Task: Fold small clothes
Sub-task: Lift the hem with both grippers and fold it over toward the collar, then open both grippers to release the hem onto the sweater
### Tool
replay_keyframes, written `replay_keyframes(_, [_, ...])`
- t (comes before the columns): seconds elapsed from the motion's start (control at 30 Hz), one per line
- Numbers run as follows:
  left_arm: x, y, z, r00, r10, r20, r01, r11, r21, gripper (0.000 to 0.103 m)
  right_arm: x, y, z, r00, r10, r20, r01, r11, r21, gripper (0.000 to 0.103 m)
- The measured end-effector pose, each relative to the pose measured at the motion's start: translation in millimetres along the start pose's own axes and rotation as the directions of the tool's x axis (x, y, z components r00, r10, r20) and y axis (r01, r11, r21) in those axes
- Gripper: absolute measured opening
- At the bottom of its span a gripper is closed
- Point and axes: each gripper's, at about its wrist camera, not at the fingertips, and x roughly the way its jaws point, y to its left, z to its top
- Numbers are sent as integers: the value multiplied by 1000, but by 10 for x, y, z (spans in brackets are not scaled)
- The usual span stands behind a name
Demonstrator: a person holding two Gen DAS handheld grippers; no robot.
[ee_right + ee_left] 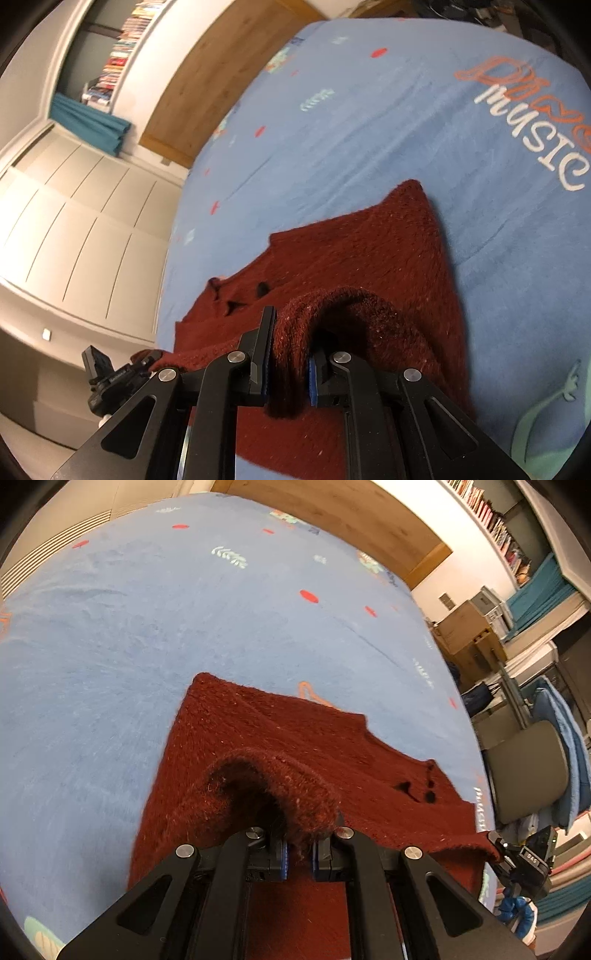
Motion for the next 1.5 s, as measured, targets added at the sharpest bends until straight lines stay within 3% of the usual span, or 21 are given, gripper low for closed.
replay_keyframes(0.2, [222,123,76,999,23,-47,-25,999,-41,11,196,-126,63,999,-42,-19,42,998,38,20])
replay_keyframes(0.3, [211,188,127,999,-3,-48,-1,997,-82,22,230,-171,84,999,-39,-14,40,997,69,26])
replay_keyframes(0.37, [145,228,173,999,-13,-34,9,994,-106,32,246,-182,111,999,-41,-10,41,996,80,30])
replay_keyframes(0.47, [20,293,260,999,-32,-14,30,989,-142,36,242,-181,146,999,-40,-4,40,994,99,37])
replay_keyframes(0.57, [-130,311,332,1000,-5,10,6,990,-140,42,193,-167,211,998,-62,27,59,992,114,55])
replay_keyframes(0.7, [-399,310,407,998,13,58,-6,992,-126,42,-33,-151,352,993,-74,92,61,988,142,57])
replay_keyframes(0.9, [-675,111,395,990,64,127,-58,997,-46,43,-351,165,432,983,-112,143,112,994,10,57])
replay_keyframes(1.07, [-541,-140,182,990,81,116,-88,995,52,44,-197,431,288,983,-143,118,157,981,-114,57])
replay_keyframes(1.3, [20,-365,-104,983,157,93,-174,963,204,44,449,674,-54,955,-294,41,287,882,-373,57])
replay_keyframes(1.43, [370,-276,-198,969,239,67,-248,940,236,44,728,588,-171,936,-351,11,321,843,-432,57])
replay_keyframes(1.5, [428,-180,-210,968,243,62,-251,941,225,44,789,487,-187,923,-385,4,347,827,-443,55])
